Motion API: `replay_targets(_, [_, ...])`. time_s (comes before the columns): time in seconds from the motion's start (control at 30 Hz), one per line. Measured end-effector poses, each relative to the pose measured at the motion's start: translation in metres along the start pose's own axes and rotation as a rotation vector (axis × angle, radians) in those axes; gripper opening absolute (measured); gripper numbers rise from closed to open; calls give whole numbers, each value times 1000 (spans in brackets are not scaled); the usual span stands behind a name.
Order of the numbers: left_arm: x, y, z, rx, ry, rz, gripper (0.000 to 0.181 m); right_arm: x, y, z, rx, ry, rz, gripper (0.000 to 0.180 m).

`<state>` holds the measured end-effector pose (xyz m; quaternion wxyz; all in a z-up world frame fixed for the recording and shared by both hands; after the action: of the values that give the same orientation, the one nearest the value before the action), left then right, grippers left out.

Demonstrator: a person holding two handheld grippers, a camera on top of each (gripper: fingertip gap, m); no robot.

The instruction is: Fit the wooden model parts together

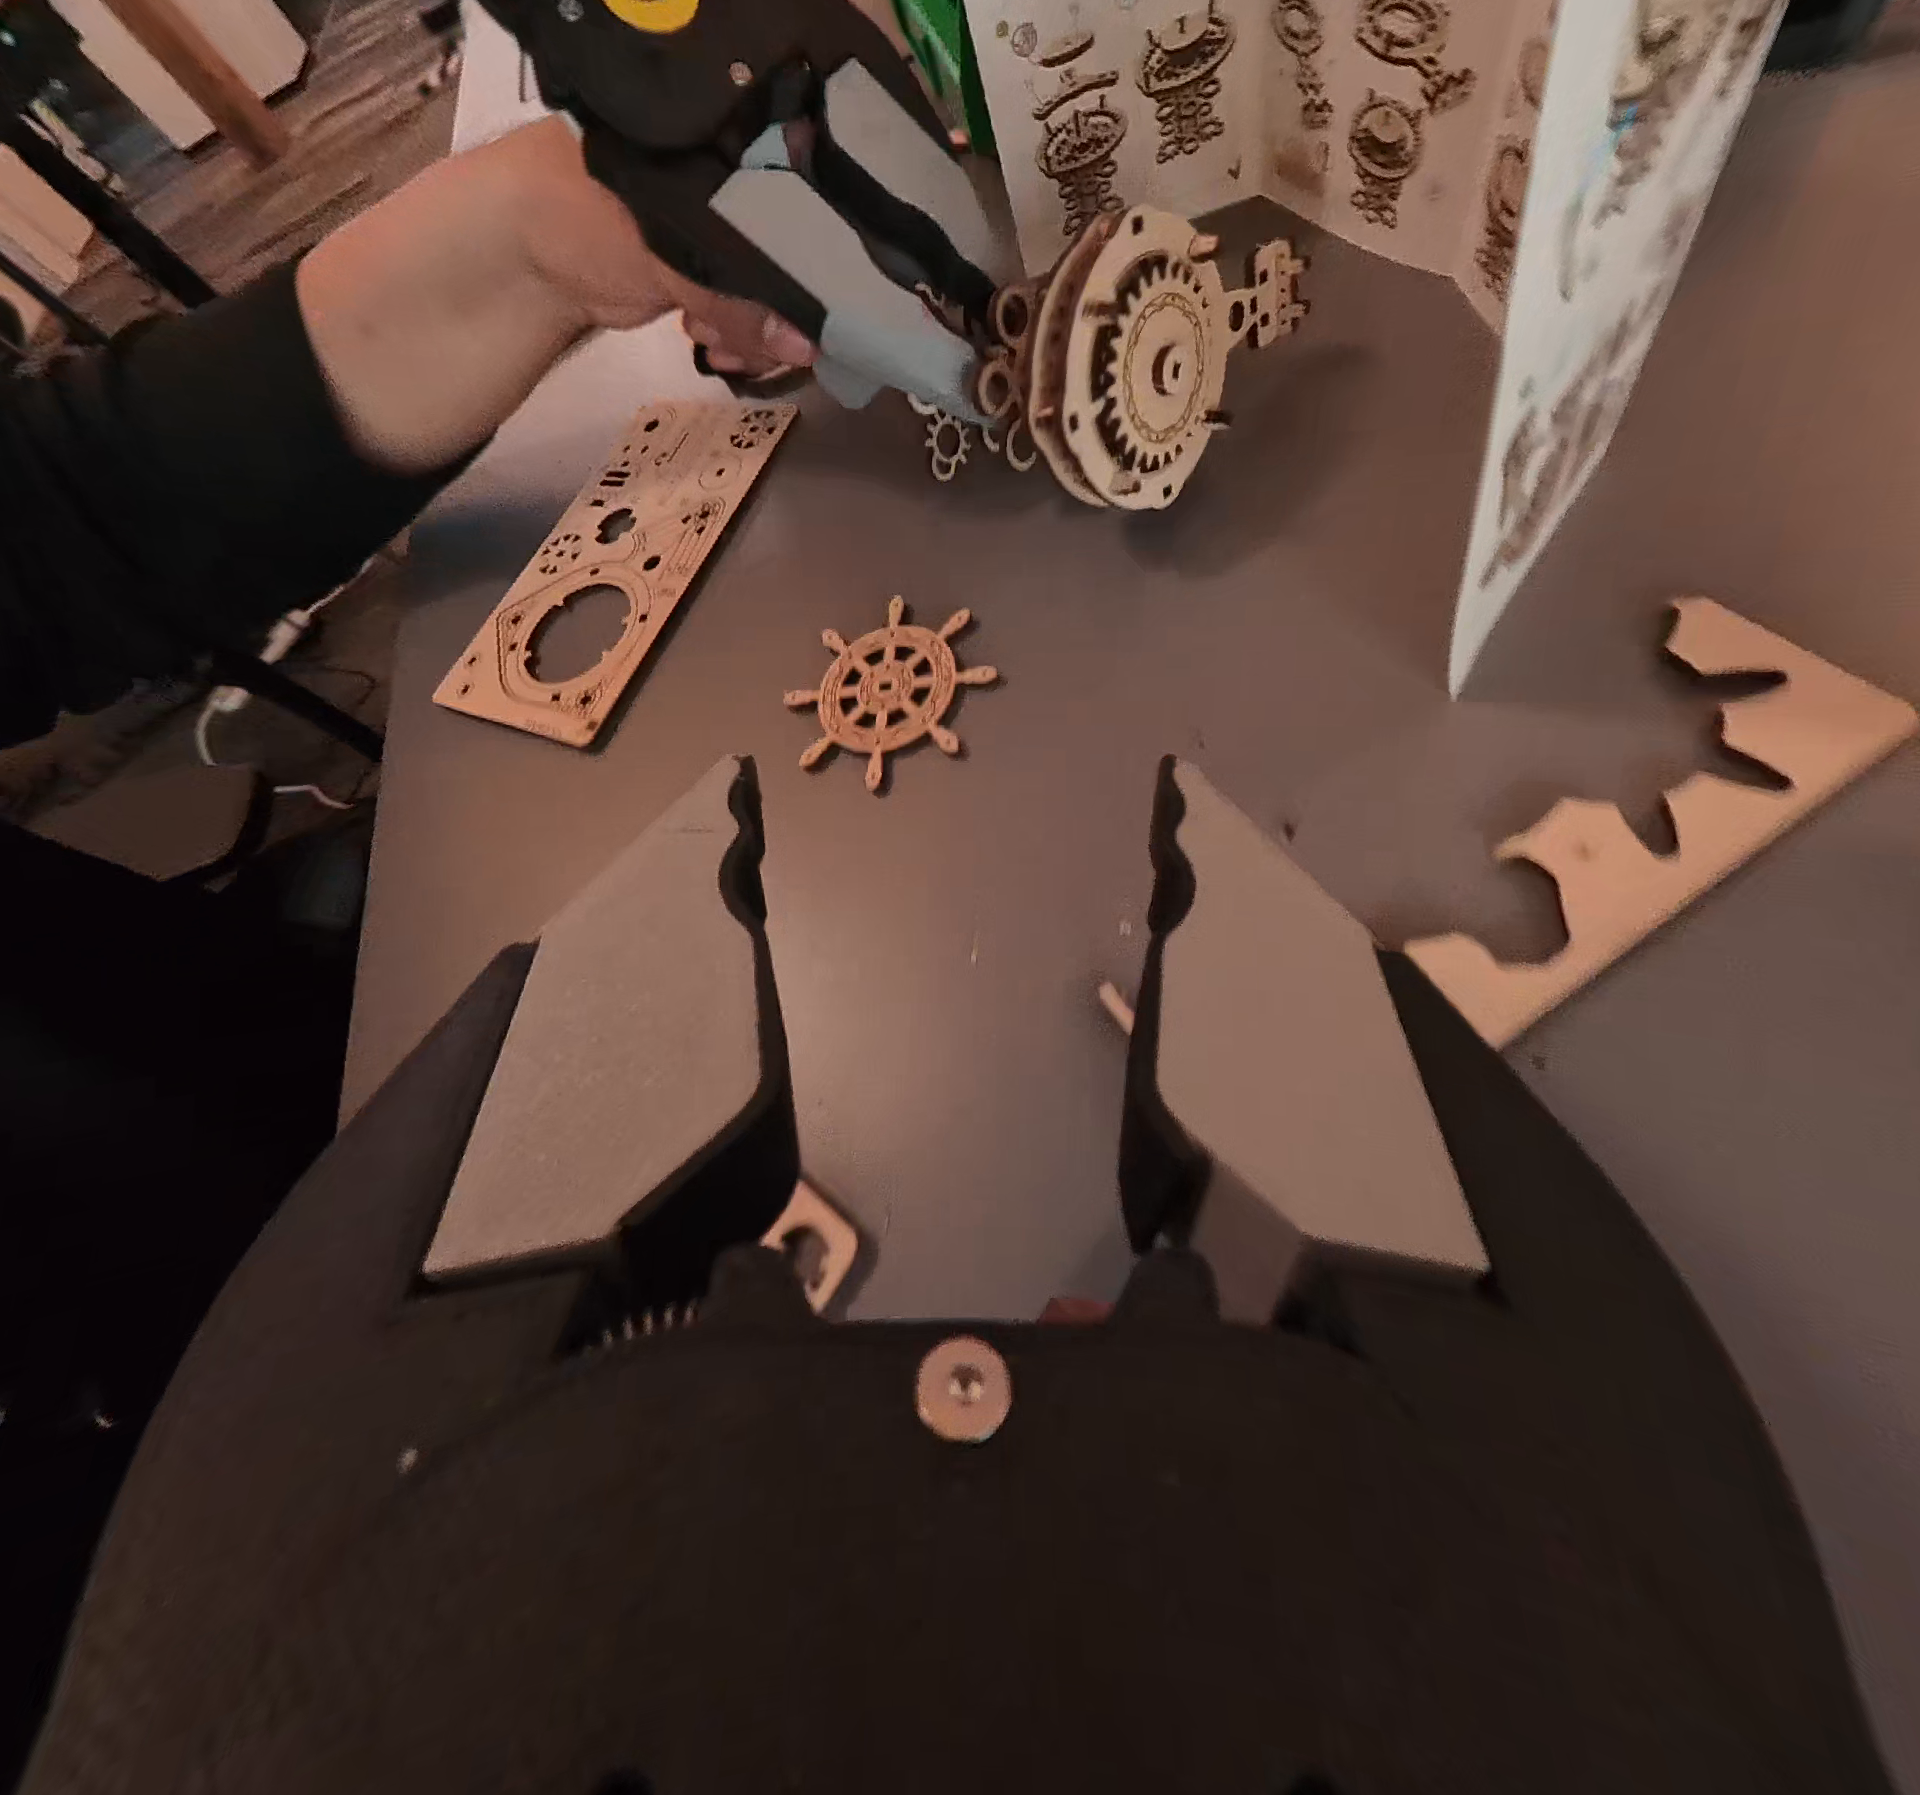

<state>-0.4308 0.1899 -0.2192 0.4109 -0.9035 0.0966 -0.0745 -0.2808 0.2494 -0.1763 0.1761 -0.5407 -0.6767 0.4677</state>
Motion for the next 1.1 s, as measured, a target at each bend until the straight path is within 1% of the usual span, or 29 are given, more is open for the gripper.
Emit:
replay_targets(0.03, [2,0,-1,23,10,10,14,1,-4,8,-4,-12,2,72])
replay_targets(0.1, [10,-3,-5,101,54,41,14,0,-14,17,27,-36,10,69])
replay_targets(0.17, [18,-7,-11,163,89,55,14,-4,-23,17,81,-74,33,67])
replay_targets(0.23, [36,-23,-24,299,144,137,14,-12,-31,10,146,-127,36,67])
replay_targets(0.33, [74,-52,-50,521,279,223,14,-23,-40,-7,231,-166,-16,73])
replay_targets(0.4, [98,-69,-63,649,357,276,14,-38,-49,-23,292,-194,-67,83])
replay_targets(0.53, [130,-94,-73,789,408,359,14,-72,-66,-52,391,-229,-172,96])
replay_targets(0.6, [144,-103,-71,822,441,369,13,-85,-70,-62,418,-210,-213,99])
replay_targets(0.7, [162,-113,-62,855,453,384,13,-97,-73,-72,454,-144,-265,98])
replay_targets(0.83, [182,-123,-44,875,463,383,13,-92,-66,-76,424,-13,-296,94])
replay_targets(0.87, [187,-125,-39,869,463,387,13,-91,-64,-78,427,-3,-290,91])
replay_targets(0.93, [197,-126,-28,841,462,399,14,-88,-58,-83,432,1,-271,78])
replay_targets(1.1, [205,-127,-2,753,436,358,14,-75,-40,-90,412,29,-263,76])
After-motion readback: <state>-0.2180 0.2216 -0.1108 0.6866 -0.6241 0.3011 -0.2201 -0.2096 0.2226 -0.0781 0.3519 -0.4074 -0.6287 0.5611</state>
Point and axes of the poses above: each gripper's, where its closed fingertips meet, z out along the fingers, y out of its underside, x = y × z across the jaws, the point moved 1 cm from there along -z, back along the fingers, and after that the axes turned 4 degrees about y, right-handed, at the moved point
